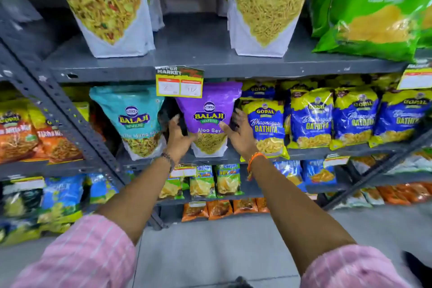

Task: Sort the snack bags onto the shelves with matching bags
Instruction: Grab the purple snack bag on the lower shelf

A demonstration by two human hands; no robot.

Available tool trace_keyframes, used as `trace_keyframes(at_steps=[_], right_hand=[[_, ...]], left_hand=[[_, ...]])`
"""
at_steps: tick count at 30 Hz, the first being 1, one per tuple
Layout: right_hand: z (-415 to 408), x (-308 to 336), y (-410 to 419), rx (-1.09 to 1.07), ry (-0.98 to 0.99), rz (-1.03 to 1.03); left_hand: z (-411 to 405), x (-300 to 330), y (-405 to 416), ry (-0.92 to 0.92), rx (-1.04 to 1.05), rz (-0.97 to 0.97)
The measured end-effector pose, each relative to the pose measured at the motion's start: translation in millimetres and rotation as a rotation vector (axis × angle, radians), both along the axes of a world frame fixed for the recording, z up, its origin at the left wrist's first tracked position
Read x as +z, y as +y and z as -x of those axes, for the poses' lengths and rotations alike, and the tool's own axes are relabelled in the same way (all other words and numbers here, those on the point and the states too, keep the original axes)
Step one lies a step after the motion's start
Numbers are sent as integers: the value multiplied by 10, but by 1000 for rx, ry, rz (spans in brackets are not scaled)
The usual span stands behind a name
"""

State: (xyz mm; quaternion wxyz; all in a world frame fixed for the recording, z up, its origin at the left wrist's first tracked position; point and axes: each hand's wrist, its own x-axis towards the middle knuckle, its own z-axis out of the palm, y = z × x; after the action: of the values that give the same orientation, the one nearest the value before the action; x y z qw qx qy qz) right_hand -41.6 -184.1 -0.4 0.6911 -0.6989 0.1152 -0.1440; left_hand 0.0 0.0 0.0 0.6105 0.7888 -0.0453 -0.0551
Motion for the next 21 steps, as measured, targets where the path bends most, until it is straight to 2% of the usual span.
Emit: trace_keyframes(at_steps=[5,11,21], right_hand=[[-330,-50,-187,128,75,-23],[-555,-57,-267,382,149,64],[-491,-245,-214,331,196,34]], left_hand=[[-253,48,-30,27,-62,12],[-452,-62,20,86,-153,54],[-461,-324,-25,73,-139,36]])
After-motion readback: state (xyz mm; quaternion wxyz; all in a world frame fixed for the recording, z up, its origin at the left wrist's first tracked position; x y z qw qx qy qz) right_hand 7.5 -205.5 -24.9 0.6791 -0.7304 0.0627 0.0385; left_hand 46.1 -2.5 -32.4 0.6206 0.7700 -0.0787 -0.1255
